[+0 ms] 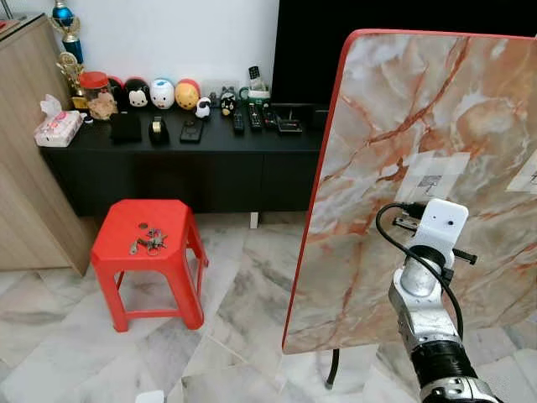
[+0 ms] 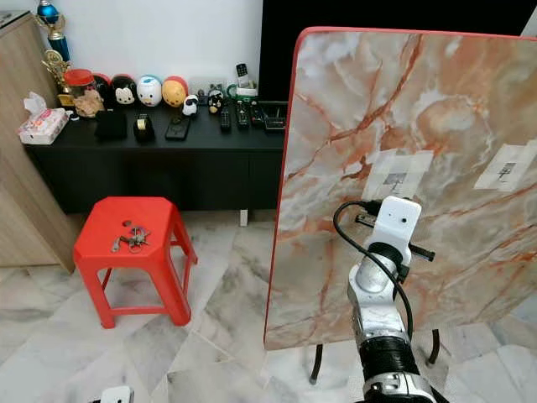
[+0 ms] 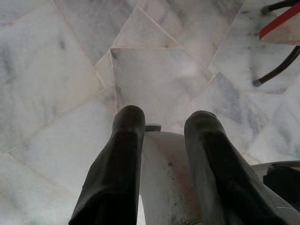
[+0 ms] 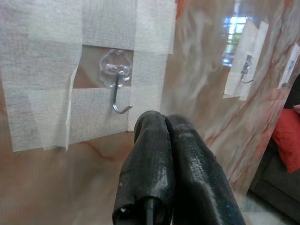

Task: Hang keys on a hook

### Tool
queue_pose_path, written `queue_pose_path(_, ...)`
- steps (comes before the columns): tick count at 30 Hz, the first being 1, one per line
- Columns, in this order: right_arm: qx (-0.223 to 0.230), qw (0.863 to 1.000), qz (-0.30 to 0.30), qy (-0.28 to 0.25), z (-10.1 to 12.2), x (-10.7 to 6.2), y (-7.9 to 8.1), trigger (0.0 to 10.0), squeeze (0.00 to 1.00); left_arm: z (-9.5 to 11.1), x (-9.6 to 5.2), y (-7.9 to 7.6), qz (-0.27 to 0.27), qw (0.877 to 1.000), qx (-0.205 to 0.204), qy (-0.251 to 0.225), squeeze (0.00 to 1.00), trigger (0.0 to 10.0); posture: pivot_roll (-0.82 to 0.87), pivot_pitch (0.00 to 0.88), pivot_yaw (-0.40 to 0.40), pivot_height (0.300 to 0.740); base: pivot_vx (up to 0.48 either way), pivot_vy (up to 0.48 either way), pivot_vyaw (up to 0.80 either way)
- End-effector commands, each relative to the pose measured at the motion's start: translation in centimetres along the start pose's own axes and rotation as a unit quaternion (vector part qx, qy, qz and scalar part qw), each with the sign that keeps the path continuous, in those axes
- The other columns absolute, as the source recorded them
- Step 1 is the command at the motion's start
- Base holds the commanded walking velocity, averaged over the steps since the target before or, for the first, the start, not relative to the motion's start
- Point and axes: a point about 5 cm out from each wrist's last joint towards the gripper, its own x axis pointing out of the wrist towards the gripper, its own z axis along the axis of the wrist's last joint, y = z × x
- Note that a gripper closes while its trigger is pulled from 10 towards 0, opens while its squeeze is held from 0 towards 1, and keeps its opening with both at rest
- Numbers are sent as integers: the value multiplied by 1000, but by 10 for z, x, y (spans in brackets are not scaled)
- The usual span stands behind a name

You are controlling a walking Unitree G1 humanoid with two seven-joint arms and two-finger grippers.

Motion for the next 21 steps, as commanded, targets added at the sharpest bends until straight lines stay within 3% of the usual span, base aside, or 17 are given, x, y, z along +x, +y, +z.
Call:
queue_pose_path(1,-4,1000,-1,-4,4,4,0,10000,0,-16,-3,-11,-13,999,3,31,0,10000,81,0,-96,740,0,0,0)
queue_pose_path(7,-3,1000,0,-7,4,5,0,10000,0,-27,-5,-28,-20,999,7,45,0,10000,78,0,-94,740,0,0,0)
queue_pose_path(13,1,1000,-4,-17,8,6,0,10000,0,-25,-6,-11,-10,999,4,43,0,10000,78,0,-94,740,0,0,0)
queue_pose_path(21,7,999,-3,-39,15,7,1,10000,0,-26,-7,-8,-9,999,0,42,0,10000,80,0,-95,740,0,0,0)
